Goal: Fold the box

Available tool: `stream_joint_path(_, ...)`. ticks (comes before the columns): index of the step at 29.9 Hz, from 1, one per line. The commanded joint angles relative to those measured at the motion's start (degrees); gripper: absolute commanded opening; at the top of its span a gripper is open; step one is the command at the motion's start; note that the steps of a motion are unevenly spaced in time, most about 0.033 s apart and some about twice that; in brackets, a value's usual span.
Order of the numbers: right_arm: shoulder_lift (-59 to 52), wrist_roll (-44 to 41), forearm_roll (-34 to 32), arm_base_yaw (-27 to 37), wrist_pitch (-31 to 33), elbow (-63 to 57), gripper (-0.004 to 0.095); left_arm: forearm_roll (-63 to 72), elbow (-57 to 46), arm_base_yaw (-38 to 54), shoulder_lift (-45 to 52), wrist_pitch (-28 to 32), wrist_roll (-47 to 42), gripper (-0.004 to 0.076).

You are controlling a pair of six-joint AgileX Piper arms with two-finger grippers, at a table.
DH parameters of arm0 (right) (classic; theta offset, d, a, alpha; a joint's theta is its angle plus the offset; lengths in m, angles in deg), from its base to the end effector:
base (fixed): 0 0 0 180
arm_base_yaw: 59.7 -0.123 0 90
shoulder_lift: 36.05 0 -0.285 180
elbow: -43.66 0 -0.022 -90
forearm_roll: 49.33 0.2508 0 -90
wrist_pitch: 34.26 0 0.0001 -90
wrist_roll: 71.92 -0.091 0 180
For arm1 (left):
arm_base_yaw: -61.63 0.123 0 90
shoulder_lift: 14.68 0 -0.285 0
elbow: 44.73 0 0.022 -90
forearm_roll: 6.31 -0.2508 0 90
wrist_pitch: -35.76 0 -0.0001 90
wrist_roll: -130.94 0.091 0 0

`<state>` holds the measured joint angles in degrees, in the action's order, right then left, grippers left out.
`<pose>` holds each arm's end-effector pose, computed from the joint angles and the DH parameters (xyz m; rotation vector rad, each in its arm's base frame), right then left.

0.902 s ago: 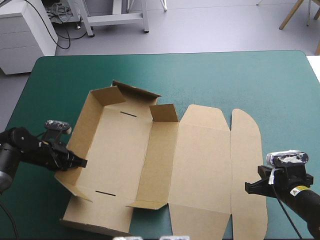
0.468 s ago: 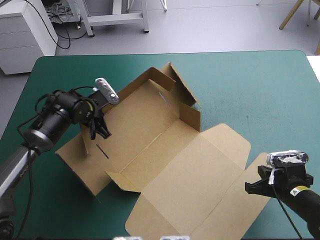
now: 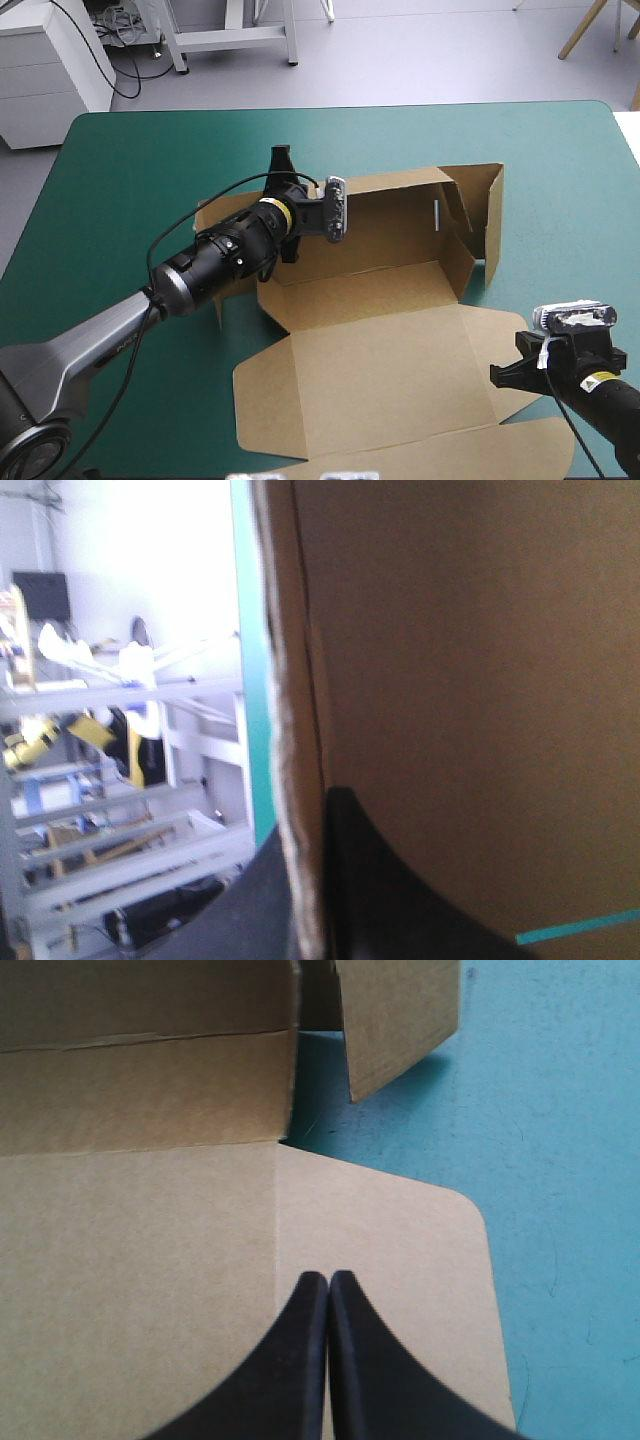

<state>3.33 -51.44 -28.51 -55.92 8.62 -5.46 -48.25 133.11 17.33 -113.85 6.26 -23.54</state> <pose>0.0992 0.0155 0.2762 -0.1518 2.2372 0.1939 0.2834 -0.2346 0.3284 1.6415 1.4372 0.5552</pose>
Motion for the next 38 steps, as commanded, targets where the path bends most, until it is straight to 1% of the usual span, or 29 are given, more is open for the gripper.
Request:
stream_joint_path(1,0.2,0.3,1.1,0.1,-3.1,1.6,-0.0019,-5.7,1.8,-3.9,2.0,5.6,0.1,-0.001)
stream_joint_path(5,0.2,0.3,1.1,0.1,-3.1,1.6,-0.0019,-11.0,1.8,-7.5,1.9,5.4,-0.7,-0.001)
stream_joint_path(7,0.2,0.3,1.1,0.1,-3.1,1.6,-0.0019,-14.2,1.8,-9.1,1.8,4.4,-3.8,-0.001)
stream_joint_path(11,0.2,0.3,0.9,0.1,-3.3,1.6,-0.0019,-24.1,1.8,-11.8,1.4,1.1,-15.4,-0.001)
stream_joint_path(16,0.2,0.3,0.5,0.1,-3.4,1.6,-0.0019,-40.1,1.5,-14.7,-0.6,-5.8,-32.0,-0.001)
stream_joint_path(21,0.2,0.3,0.5,0.1,-3.4,1.6,-0.0019,-52.8,-0.5,-16.6,-3.2,-10.2,-44.6,-0.001)
stream_joint_path(24,0.2,0.3,0.5,0.1,-3.4,1.6,-0.0019,-55.4,-3.4,-16.9,-3.4,-10.9,-47.9,-0.001)
stream_joint_path(30,0.2,0.3,0.3,0.1,-3.7,1.6,-0.0017,-56.1,-7.6,-17.0,-3.4,-14.7,-49.9,-0.001)
stream_joint_path(32,0.2,0.2,0.3,0.1,-5.2,0.9,-0.0012,-56.2,-7.9,-17.0,-3.4,-15.8,-51.2,-0.001)
stream_joint_path(34,0.2,-1.1,0.5,0.1,-7.6,-0.2,0.0021,-56.2,-7.9,-17.0,-3.4,-15.9,-51.5,-0.001)
stream_joint_path(36,0.2,-1.5,0.5,0.1,-10.9,-1.7,0.0103,-56.2,-7.9,-17.0,-3.4,-15.9,-51.5,-0.001)
stream_joint_path(38,0.2,-2.2,0.5,0.1,-13.2,-3.0,0.0256,-56.2,-7.9,-17.0,-3.4,-15.8,-51.5,-0.001)
